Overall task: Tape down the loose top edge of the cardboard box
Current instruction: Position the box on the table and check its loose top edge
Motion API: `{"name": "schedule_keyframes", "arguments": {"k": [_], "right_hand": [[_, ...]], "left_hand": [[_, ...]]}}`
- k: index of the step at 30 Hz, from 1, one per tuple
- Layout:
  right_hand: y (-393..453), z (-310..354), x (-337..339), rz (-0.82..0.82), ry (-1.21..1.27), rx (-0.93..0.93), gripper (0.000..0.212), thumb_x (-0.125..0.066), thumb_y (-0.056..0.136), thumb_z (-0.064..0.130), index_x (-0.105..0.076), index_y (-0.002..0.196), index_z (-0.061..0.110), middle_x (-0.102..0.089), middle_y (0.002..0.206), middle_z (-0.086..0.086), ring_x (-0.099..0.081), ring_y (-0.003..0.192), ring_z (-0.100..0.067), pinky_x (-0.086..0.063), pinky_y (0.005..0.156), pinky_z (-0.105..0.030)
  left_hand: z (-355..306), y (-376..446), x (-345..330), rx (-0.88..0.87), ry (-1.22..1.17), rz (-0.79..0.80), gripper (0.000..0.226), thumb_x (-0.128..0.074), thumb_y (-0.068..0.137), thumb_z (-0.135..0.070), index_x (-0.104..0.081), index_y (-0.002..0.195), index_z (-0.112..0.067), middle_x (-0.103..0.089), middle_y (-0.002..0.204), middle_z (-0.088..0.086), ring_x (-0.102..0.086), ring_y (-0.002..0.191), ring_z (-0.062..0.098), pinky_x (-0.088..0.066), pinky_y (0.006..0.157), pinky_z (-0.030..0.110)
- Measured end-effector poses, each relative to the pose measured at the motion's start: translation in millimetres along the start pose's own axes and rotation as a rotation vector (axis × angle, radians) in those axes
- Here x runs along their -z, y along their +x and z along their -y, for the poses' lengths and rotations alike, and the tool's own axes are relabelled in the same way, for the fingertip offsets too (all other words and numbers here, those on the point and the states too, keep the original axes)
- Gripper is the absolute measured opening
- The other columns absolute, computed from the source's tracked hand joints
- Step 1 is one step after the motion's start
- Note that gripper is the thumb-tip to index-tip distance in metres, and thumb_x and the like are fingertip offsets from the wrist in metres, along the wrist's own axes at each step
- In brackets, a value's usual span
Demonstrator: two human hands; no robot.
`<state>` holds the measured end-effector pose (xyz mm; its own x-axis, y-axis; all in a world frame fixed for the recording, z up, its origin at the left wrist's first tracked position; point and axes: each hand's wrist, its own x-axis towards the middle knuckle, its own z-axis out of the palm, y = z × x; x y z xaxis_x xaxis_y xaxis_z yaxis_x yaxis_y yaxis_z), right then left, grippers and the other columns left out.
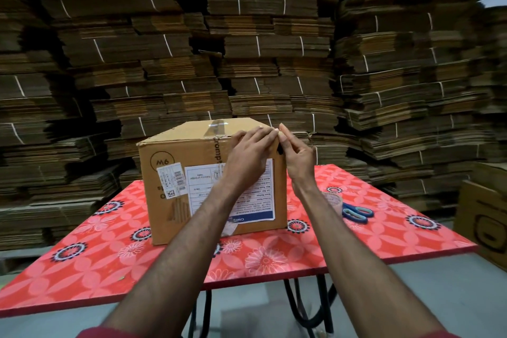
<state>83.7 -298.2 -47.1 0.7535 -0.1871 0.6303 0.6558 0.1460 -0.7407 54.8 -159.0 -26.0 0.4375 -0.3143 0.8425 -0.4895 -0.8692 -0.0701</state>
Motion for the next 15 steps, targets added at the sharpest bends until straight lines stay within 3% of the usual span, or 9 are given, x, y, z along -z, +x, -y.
{"name": "schedule_keyframes", "arguments": {"k": [6, 13, 15], "right_hand": [[-21.9, -16.1, 3.3, 0.038, 0.062, -0.077, 0.049, -0.07, 0.096, 0.031, -0.059, 0.142, 0.019, -0.068, 0.136, 0.004, -0.062, 0.129, -0.011, -0.047, 0.113, -0.041], [-33.9, -21.2, 10.6, 0.06, 0.003, -0.068, 0.053, -0.071, 0.095, 0.032, -0.057, 0.145, 0.022, -0.068, 0.135, 0.009, -0.063, 0.124, -0.004, -0.053, 0.104, -0.029], [-32.6, -18.0, 11.0, 0.05, -0.048, -0.034, 0.055, -0.071, 0.095, 0.032, -0.055, 0.147, 0.023, -0.065, 0.136, 0.015, -0.062, 0.121, 0.005, -0.053, 0.1, -0.022]], "left_hand": [[2.4, -7.6, -11.5, -0.024, 0.069, -0.037, 0.049, -0.048, 0.103, -0.028, -0.04, 0.151, -0.027, -0.048, 0.153, -0.005, -0.034, 0.147, 0.016, -0.017, 0.12, 0.04], [-0.1, -9.1, -14.1, -0.005, 0.071, -0.065, 0.052, -0.053, 0.099, -0.022, -0.042, 0.151, -0.026, -0.05, 0.151, -0.006, -0.036, 0.145, 0.016, -0.016, 0.12, 0.04], [-0.3, -9.3, -14.9, -0.01, 0.074, -0.074, 0.052, -0.053, 0.099, -0.023, -0.043, 0.15, -0.025, -0.051, 0.15, -0.005, -0.037, 0.145, 0.016, -0.016, 0.12, 0.04]]}}
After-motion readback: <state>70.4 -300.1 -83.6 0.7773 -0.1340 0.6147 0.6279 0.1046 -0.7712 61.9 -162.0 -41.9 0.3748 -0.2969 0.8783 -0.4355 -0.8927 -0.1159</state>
